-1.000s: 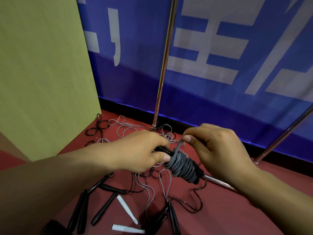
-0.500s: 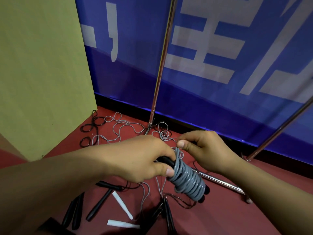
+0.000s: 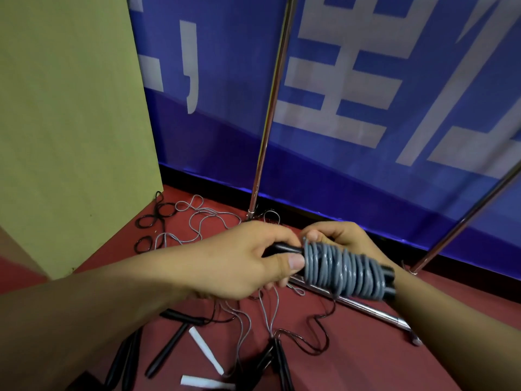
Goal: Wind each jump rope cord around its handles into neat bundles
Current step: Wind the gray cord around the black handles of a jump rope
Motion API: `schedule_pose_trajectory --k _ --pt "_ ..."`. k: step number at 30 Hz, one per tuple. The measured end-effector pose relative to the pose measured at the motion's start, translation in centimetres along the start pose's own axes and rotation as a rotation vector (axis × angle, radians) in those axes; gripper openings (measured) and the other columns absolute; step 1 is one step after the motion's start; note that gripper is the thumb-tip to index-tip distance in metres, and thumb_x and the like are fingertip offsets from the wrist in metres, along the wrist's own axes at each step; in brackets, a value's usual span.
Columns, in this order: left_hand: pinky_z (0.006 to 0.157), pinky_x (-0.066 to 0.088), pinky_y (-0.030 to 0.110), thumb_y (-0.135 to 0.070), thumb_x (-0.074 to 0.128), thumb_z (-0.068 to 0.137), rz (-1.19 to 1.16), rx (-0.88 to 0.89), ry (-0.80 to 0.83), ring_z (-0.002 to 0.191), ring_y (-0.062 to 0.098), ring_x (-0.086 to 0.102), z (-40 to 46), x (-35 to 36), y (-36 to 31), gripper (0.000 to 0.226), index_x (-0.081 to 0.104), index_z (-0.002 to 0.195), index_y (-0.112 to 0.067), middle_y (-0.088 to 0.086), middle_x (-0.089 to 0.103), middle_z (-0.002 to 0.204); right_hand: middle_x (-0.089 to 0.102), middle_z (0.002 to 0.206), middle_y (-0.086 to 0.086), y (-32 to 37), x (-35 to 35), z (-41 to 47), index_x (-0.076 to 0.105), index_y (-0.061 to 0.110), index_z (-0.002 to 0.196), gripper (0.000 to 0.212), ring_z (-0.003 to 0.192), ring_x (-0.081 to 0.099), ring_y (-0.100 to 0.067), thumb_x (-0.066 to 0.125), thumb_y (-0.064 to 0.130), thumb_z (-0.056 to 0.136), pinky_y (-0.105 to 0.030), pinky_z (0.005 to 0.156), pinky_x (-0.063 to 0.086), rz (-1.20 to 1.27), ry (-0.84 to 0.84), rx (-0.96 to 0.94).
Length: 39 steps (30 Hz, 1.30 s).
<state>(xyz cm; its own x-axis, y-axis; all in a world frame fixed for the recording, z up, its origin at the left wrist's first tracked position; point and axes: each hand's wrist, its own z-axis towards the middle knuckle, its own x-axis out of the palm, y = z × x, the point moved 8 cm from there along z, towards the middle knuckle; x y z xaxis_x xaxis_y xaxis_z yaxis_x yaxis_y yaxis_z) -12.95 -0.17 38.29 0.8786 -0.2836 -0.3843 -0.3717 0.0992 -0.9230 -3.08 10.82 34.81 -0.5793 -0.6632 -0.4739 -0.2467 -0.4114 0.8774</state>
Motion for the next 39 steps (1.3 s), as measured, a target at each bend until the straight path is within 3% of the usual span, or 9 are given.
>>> schedule_pose_trajectory --k 2,5,7,11,18,23,26,34,39 --pt "0.067 0.043 0.036 -0.031 0.053 0.090 -0.081 0.030 -0.053 0.069 0.013 0.051 0.2 -0.3 -0.2 0.026 0.060 0.098 -0.007 -0.010 0.061 0.069 0.055 0.066 -0.030 -0.2 -0.1 -0.2 0.060 -0.013 0.086 0.033 0.066 0.051 -0.015 0.065 0.019 0.089 -0.023 0.059 0.045 0.117 -0.046 0.072" --pt "0.065 0.043 0.028 -0.031 0.053 0.089 -0.184 0.031 -0.135 0.071 0.014 0.049 0.4 -1.0 0.0 0.024 0.061 0.096 -0.009 -0.010 0.062 0.070 0.046 0.040 -0.002 -1.3 -2.0 -1.5 0.050 0.032 0.056 0.047 0.049 0.035 -0.005 0.045 0.025 0.102 -0.018 0.053 0.032 -0.044 -0.344 0.234" --pt "0.063 0.043 0.024 -0.032 0.055 0.093 -0.234 0.011 -0.202 0.071 0.015 0.048 0.6 -1.5 0.3 0.019 0.061 0.095 -0.015 -0.010 0.062 0.070 0.044 0.048 0.004 -2.1 -0.4 -2.0 0.048 0.027 0.053 0.045 0.048 0.034 -0.005 0.059 0.030 0.096 -0.023 0.053 0.032 -0.043 -0.252 0.347" --pt "0.061 0.043 0.026 -0.019 0.051 0.102 -0.275 -0.052 -0.335 0.059 0.006 0.047 0.9 -2.4 1.2 0.018 0.062 0.102 -0.004 -0.008 0.059 0.066 0.043 0.048 0.013 0.0 1.1 -1.2 0.064 0.037 0.061 0.039 0.048 0.036 0.000 0.050 0.035 0.097 -0.021 0.052 0.032 -0.027 -0.197 0.093" --pt "0.057 0.046 0.025 -0.026 0.051 0.102 -0.267 -0.149 -0.465 0.061 0.007 0.052 0.9 -3.6 3.0 0.021 0.063 0.100 -0.008 -0.005 0.058 0.067 0.044 0.056 0.012 0.6 3.0 -1.5 0.061 0.004 0.084 0.039 0.052 0.040 -0.001 0.046 0.036 0.101 -0.018 0.054 0.034 -0.172 -0.141 0.071" --pt "0.056 0.046 0.026 -0.031 0.053 0.101 -0.198 -0.231 -0.503 0.060 0.008 0.052 0.9 -4.2 4.5 0.021 0.063 0.095 -0.013 -0.008 0.058 0.064 0.057 0.063 0.018 1.9 3.9 -1.9 0.065 0.016 0.097 0.027 0.060 0.051 -0.001 0.044 0.032 0.103 -0.016 0.059 0.038 -0.281 -0.077 0.040" --pt "0.059 0.045 0.032 -0.035 0.055 0.100 -0.133 -0.254 -0.513 0.063 0.011 0.053 0.8 -4.8 5.1 0.020 0.064 0.096 -0.018 -0.008 0.060 0.064 0.062 0.073 0.002 2.5 4.2 -2.0 0.065 0.019 0.100 0.028 0.068 0.055 -0.010 0.043 0.036 0.102 -0.029 0.068 0.045 -0.363 -0.074 0.025" --pt "0.058 0.046 0.031 -0.033 0.058 0.098 -0.006 -0.258 -0.528 0.061 0.010 0.054 1.0 -5.1 5.5 0.018 0.065 0.095 -0.016 -0.008 0.060 0.064 0.052 0.065 0.008 3.3 6.0 -2.6 0.053 0.028 0.090 0.017 0.054 0.045 -0.002 0.043 0.025 0.104 -0.014 0.056 0.036 -0.240 0.079 0.072" --pt "0.058 0.039 0.021 -0.038 0.060 0.096 0.254 -0.229 -0.523 0.059 0.005 0.051 0.9 -5.5 4.6 0.015 0.063 0.089 -0.024 -0.011 0.059 0.068 0.058 0.057 0.011 4.0 5.2 -2.9 0.056 0.023 0.078 0.027 0.049 0.051 0.001 0.048 0.030 0.102 -0.011 0.053 0.036 -0.256 0.018 0.122"
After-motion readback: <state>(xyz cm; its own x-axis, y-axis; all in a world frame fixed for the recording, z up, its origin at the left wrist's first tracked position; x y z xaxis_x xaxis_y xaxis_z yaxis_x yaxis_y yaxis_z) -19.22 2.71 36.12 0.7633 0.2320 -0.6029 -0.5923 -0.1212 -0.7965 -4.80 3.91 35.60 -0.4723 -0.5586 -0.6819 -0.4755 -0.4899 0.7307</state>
